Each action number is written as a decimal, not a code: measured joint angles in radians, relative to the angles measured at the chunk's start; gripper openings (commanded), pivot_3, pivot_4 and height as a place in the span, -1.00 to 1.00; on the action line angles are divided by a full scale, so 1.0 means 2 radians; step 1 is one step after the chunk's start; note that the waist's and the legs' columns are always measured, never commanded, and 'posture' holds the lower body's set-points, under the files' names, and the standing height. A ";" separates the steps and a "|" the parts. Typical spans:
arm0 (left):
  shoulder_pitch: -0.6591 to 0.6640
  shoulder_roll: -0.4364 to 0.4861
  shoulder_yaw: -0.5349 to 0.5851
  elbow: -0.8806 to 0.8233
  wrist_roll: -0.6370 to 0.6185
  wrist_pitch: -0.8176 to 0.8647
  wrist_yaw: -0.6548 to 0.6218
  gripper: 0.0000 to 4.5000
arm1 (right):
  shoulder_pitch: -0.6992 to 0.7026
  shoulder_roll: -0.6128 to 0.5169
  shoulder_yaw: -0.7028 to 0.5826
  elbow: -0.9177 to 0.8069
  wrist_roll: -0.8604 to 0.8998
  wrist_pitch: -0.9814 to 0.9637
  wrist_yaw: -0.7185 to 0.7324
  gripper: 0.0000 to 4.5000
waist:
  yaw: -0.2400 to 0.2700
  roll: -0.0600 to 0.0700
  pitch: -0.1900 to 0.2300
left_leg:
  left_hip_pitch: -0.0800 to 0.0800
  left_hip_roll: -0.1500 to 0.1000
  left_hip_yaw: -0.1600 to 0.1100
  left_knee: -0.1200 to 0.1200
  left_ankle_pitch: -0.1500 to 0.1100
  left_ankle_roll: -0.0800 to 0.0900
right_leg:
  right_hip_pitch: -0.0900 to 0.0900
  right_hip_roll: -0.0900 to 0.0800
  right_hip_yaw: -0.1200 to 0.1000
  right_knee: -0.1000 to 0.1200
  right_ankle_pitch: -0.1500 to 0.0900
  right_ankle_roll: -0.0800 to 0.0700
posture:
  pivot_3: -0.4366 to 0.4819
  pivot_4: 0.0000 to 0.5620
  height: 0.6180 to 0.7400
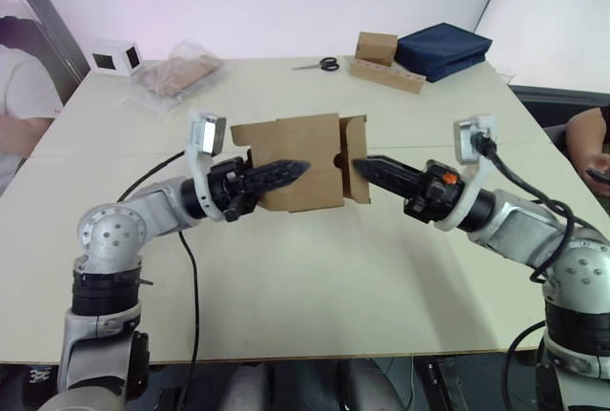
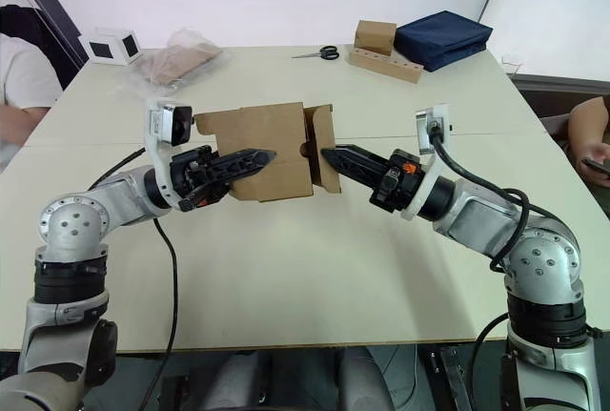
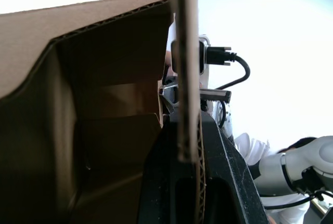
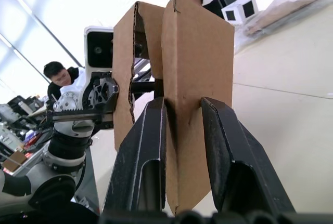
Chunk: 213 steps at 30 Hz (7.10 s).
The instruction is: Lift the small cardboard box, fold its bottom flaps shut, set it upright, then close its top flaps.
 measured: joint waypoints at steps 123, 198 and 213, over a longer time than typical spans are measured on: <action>0.000 -0.055 0.015 0.012 -0.044 -0.009 0.078 -1.00 | 0.048 -0.016 0.012 -0.064 0.101 -0.078 -0.145 -0.54 | 0.001 0.000 0.000 | 0.000 0.000 0.000 0.000 0.000 0.000 | 0.000 0.000 0.000 0.000 0.000 0.000 | -0.05 -0.47 1.00; -0.109 0.109 -0.106 0.083 0.143 -0.070 -0.133 -1.00 | 0.076 -0.080 0.001 -0.074 0.100 -0.087 -0.123 -0.54 | 0.002 0.000 0.001 | 0.000 0.000 0.000 -0.001 0.000 0.000 | 0.000 0.000 0.000 -0.001 0.000 0.000 | -0.05 -0.47 1.00; -0.365 0.050 -0.398 0.360 0.571 -0.385 -0.399 -1.00 | 0.114 -0.141 0.011 -0.109 -0.051 -0.048 -0.046 -0.54 | 0.000 -0.001 0.002 | -0.001 0.000 0.001 -0.002 -0.001 0.002 | -0.001 0.001 0.001 -0.002 0.000 0.000 | -0.05 -0.47 1.00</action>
